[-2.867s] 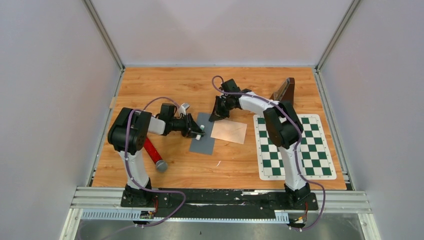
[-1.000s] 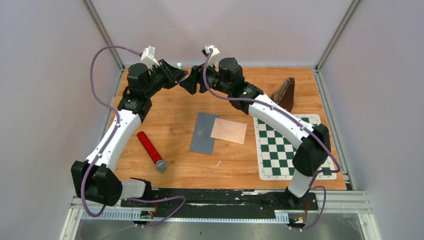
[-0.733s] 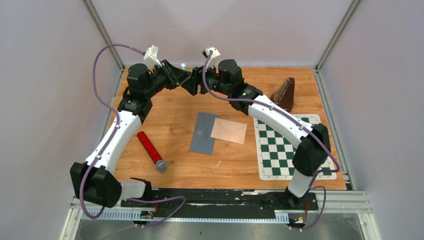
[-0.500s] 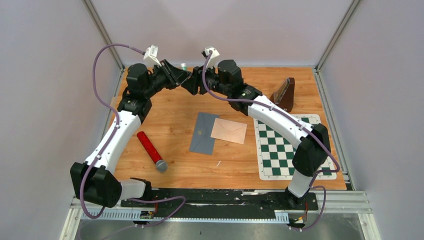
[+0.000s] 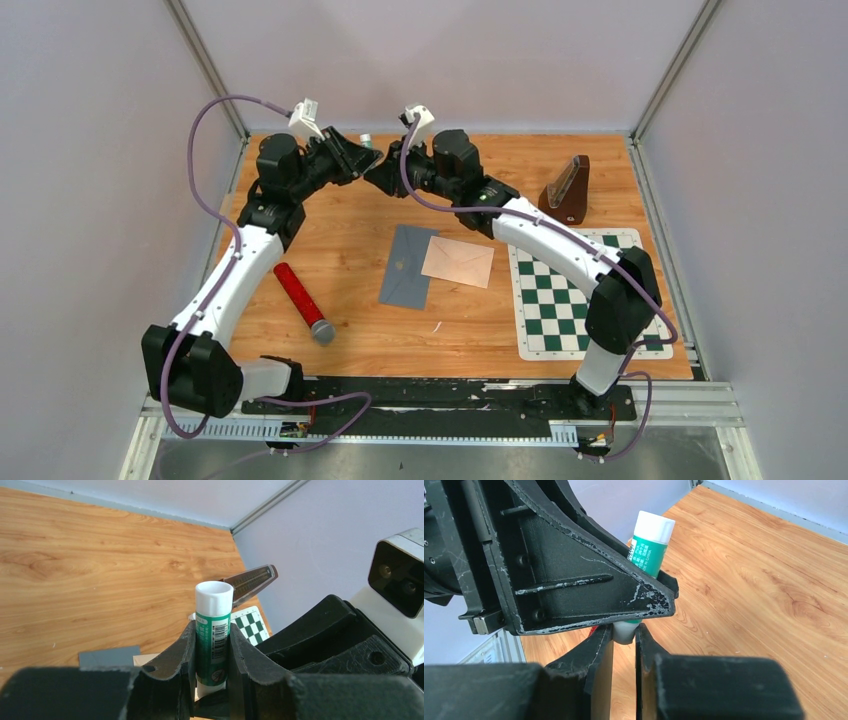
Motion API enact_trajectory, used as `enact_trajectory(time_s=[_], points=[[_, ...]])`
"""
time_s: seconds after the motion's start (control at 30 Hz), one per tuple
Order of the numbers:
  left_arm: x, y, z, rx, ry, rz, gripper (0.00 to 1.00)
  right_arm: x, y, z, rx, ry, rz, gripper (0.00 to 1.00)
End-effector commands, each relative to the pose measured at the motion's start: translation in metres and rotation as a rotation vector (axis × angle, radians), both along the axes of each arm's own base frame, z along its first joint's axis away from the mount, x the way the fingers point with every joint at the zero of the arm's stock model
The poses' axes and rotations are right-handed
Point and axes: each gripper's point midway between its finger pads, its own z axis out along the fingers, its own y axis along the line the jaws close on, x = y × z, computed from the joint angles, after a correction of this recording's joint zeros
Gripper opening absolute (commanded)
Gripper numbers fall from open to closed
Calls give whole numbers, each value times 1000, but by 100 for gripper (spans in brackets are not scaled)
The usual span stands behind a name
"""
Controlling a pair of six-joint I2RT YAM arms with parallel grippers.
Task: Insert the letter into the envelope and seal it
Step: Screw the solid glue.
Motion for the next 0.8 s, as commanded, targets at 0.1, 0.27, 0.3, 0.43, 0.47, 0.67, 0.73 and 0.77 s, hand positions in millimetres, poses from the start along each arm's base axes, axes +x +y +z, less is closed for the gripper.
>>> enact_trajectory(time_s=[0.1,0.27,0.3,0.43,0.47,0.67,0.73,0.77], points=[[-9,0,7,5,-35,-15,33,9,-26,32,23,-134,-31,0],[-12,0,9,68,-96,-47,56,13,-38,25,-9,-132,-28,0],[-15,1,14,90,-122,-58,61,14,-42,23,-22,-135,-23,0],[-37,11,15,364,-285,-182,73,-7,-56,2,-131,-142,109,0],[-45,15,0,524,-363,-264,73,-17,-59,-4,-154,-139,162,0],[-87,25,4,1203,-1149,-465,76,-77,-79,-41,-266,-89,467,0],[-90,19,8,1352,-1397,-479,78,-83,-81,-46,-287,-59,503,0],[-93,14,9,1371,-1470,-496,79,-83,-81,-46,-292,-44,506,0]])
